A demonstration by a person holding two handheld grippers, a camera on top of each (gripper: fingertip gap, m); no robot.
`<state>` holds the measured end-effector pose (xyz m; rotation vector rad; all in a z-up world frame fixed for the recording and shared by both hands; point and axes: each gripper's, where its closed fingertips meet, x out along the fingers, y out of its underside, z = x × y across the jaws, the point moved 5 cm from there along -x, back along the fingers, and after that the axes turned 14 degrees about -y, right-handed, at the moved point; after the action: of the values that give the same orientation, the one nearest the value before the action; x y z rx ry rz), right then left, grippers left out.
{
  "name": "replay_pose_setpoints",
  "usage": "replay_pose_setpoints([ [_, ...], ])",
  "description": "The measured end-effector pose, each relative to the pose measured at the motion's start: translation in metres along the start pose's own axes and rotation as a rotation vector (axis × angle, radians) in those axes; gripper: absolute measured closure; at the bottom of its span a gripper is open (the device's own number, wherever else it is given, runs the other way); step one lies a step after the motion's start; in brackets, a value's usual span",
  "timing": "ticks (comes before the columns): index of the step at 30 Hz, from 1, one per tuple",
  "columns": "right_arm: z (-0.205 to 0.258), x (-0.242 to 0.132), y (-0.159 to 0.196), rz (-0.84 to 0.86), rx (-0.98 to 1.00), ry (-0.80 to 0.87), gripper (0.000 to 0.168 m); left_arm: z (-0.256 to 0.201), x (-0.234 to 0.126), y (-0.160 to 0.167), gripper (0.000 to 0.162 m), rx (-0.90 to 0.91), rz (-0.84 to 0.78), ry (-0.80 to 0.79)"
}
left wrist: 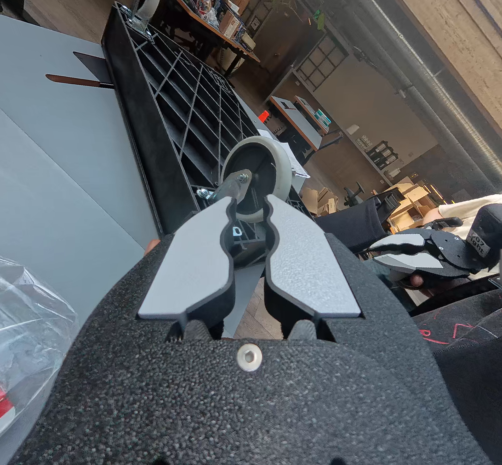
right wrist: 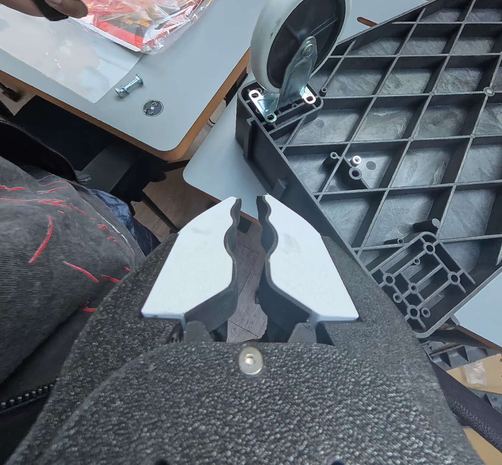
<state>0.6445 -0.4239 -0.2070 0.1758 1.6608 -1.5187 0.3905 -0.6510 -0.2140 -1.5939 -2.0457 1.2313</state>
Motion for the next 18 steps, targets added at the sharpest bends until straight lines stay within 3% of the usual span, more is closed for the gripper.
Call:
replay_pose_setpoints([
  [9,0.008,-0.025,0.032,-0.059,0.003,-0.049,0.155,-0.05,0.008,0.043,0.143,0.02,0.065,-0.043],
  [18,0.018,-0.045,0.063,-0.113,0.022,-0.063,0.154,-0.109,0.038,0.074,0.143,0.07,0.133,0.041],
])
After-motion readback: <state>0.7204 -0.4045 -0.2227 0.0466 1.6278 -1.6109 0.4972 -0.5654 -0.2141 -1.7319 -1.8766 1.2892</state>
